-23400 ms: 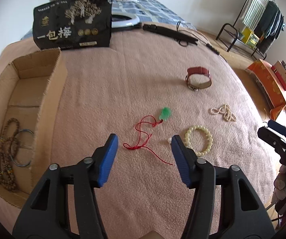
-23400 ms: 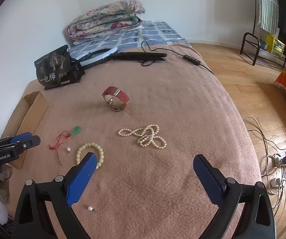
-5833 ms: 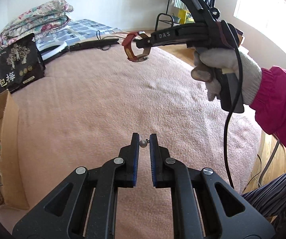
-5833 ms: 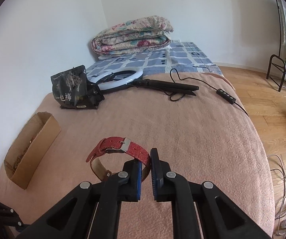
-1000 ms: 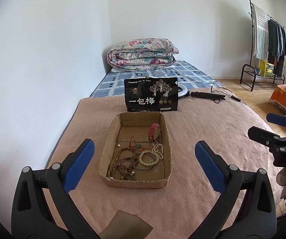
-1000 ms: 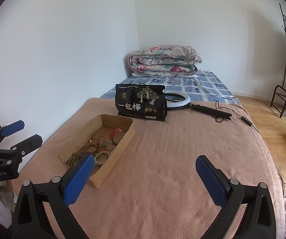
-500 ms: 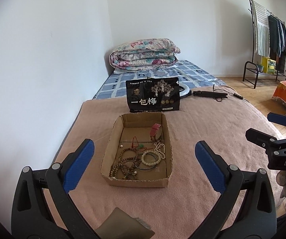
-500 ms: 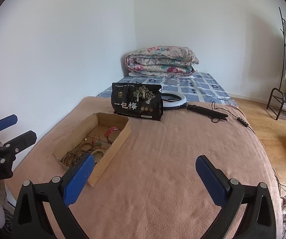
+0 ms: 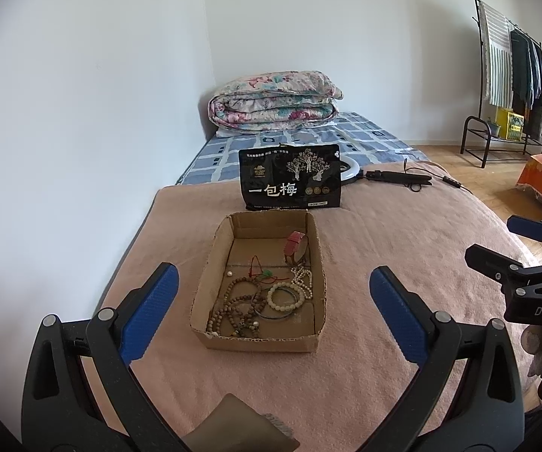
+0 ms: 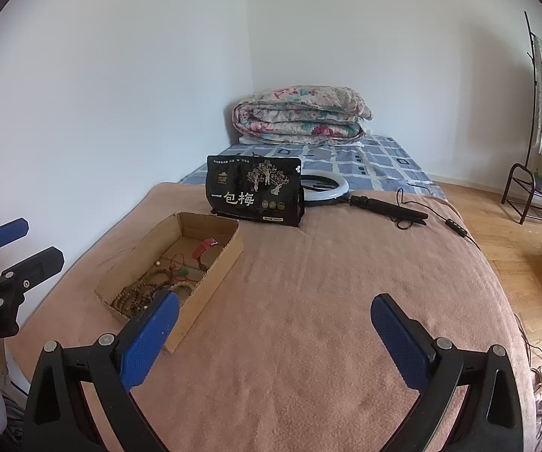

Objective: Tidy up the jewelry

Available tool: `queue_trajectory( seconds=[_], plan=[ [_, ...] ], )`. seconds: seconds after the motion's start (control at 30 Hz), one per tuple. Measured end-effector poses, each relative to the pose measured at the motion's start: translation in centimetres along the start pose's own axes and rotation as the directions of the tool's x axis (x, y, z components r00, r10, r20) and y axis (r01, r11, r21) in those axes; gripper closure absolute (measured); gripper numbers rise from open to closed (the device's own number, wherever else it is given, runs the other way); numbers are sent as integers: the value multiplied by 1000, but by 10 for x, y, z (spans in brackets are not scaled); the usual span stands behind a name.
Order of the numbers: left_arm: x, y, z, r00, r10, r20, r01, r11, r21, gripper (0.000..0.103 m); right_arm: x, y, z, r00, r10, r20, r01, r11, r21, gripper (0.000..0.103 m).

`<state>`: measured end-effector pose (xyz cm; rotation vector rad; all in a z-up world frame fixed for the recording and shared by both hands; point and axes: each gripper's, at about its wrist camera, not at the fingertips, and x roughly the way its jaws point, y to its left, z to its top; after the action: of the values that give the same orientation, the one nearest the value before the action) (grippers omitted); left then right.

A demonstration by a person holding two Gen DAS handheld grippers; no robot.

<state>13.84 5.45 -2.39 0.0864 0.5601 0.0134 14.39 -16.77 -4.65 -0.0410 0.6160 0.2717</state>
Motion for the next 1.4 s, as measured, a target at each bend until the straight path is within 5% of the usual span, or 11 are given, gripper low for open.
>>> queue_trajectory(
  seconds=[1.4],
  plan=[
    [0,2,0,1000,-2,-1,2,1000,1,0,5,0,-3,1000,6,-25,-6,1000,-12,0]
  ],
)
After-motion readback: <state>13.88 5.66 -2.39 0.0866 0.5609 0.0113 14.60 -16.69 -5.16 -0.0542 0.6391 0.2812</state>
